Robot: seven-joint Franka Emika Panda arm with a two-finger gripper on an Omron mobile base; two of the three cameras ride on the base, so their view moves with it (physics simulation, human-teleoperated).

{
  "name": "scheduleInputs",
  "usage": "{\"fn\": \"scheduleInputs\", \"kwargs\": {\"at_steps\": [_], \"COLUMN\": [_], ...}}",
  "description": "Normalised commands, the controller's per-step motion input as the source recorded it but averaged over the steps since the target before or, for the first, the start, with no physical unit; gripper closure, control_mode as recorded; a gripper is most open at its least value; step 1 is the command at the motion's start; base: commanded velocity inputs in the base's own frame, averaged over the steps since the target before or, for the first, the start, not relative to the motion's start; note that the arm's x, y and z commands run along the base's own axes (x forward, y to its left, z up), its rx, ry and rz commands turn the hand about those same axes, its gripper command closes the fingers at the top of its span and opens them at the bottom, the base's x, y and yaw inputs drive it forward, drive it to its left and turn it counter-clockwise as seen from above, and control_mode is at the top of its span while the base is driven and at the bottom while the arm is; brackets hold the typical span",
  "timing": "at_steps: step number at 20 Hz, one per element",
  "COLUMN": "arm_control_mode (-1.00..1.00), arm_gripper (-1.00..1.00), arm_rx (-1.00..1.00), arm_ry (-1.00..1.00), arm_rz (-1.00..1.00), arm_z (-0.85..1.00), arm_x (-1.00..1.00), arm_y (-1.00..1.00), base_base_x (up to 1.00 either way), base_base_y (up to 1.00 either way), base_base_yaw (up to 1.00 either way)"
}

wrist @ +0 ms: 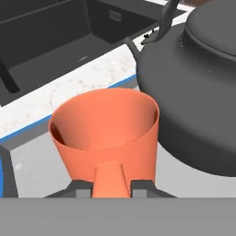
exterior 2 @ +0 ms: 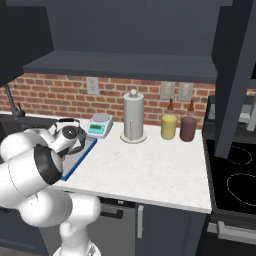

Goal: Pick the kettle from the counter and place it on the tray. Then pick the mug from the cabinet and place it on the tray. Then close the cabinet doors.

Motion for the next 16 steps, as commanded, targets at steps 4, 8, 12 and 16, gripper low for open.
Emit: {"fn": "scheduleInputs", "kwargs": {"at_steps": [4,8,12,16], "arm_control_mode": [-1.00,-1.00,-1.00,-1.00], "arm_gripper": [1.00,1.00,1.00,1.00], "arm_rx": [0.00,0.00,-0.04,-0.06], "arm_ry": [0.00,0.00,0.00,-0.01], "arm_rz": [0.00,0.00,0.00,0.00], "arm_z": [-0.38,-0.37,-0.37,-0.34], "arm_x": [0.01,-0.15,-0.36,-0.36], "arm_y": [0.19,0.02,0.00,0.00], "base_base_x": [0.00,0.00,0.00,0.00], "base_base_y": [0.00,0.00,0.00,0.00], "base_base_yaw": [0.00,0.00,0.00,0.00]}}
